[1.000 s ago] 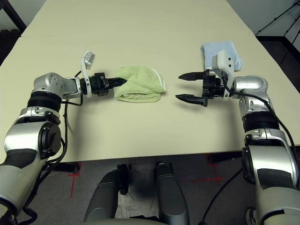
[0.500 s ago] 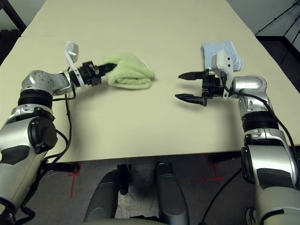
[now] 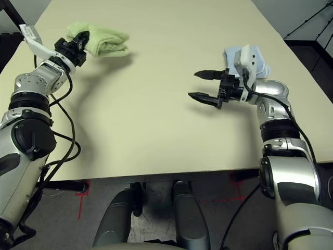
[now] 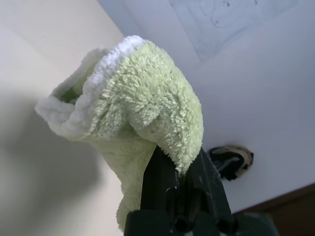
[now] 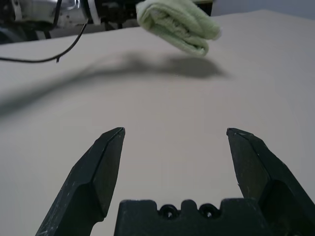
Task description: Fold the towel and set it aside.
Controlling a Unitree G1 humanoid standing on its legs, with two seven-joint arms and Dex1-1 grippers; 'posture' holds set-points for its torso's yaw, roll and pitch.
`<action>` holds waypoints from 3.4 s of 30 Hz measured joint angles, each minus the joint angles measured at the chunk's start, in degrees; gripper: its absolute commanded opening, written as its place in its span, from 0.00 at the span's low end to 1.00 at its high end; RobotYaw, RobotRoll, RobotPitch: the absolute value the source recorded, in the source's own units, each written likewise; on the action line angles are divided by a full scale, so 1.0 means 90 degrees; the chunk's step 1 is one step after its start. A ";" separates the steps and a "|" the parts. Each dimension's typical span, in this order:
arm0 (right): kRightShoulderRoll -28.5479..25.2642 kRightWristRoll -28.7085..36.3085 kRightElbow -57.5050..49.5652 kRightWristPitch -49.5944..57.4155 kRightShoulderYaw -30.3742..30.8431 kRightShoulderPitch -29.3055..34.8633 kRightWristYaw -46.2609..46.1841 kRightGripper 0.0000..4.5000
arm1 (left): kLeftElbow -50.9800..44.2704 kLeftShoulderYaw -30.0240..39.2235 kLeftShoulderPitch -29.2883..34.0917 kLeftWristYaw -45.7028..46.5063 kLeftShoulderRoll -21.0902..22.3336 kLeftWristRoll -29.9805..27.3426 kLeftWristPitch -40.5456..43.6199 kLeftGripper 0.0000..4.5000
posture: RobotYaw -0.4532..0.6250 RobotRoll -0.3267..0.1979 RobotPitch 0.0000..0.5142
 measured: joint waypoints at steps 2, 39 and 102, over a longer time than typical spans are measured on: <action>0.0101 0.0093 -0.0108 0.0146 -0.0008 0.0002 -0.0119 1.00 | 0.0027 0.0005 0.0000 0.0126 0.0001 0.0008 -0.0385 0.01 | 0.35 0.62 0.34; 0.0047 0.0223 -0.0967 0.0698 0.0015 0.0379 -0.0225 1.00 | 0.0640 0.0437 0.0963 0.1472 0.0202 0.0068 -0.1740 0.01 | 0.35 0.62 0.36; 0.1355 -0.0737 0.0688 -0.1383 -0.0235 0.0012 -0.4571 1.00 | -0.3391 -0.3930 0.2812 0.0158 0.0006 0.2446 -0.2570 0.99 | 0.38 0.62 0.34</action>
